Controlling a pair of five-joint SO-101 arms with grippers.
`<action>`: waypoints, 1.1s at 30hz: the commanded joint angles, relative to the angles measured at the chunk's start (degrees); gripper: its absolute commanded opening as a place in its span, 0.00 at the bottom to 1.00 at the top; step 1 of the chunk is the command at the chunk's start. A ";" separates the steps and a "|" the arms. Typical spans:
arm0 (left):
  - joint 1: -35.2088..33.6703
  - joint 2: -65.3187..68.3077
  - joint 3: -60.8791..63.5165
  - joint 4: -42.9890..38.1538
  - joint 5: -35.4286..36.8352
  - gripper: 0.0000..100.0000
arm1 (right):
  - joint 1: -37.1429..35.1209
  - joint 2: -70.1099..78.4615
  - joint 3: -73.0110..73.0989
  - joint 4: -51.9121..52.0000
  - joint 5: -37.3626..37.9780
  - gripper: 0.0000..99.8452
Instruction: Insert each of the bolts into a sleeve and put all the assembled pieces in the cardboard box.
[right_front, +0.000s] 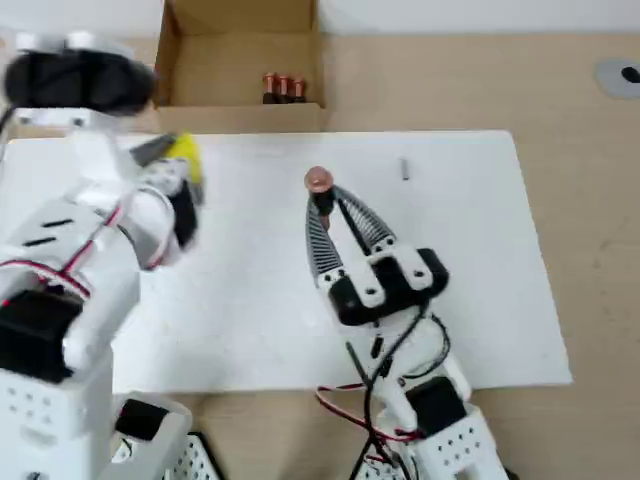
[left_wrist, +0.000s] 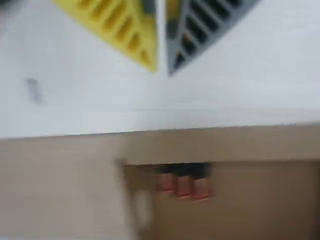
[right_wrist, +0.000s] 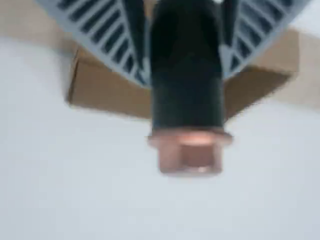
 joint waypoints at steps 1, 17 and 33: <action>-5.71 -0.04 3.87 -1.41 0.79 0.00 | 1.10 9.19 -14.55 0.79 -0.70 0.01; -21.71 -0.57 23.56 -10.02 0.44 0.01 | 1.36 76.44 -66.51 0.26 -0.70 0.01; -21.36 -0.57 25.85 -7.12 -2.02 0.01 | 6.99 127.78 -105.27 -8.18 -0.62 0.01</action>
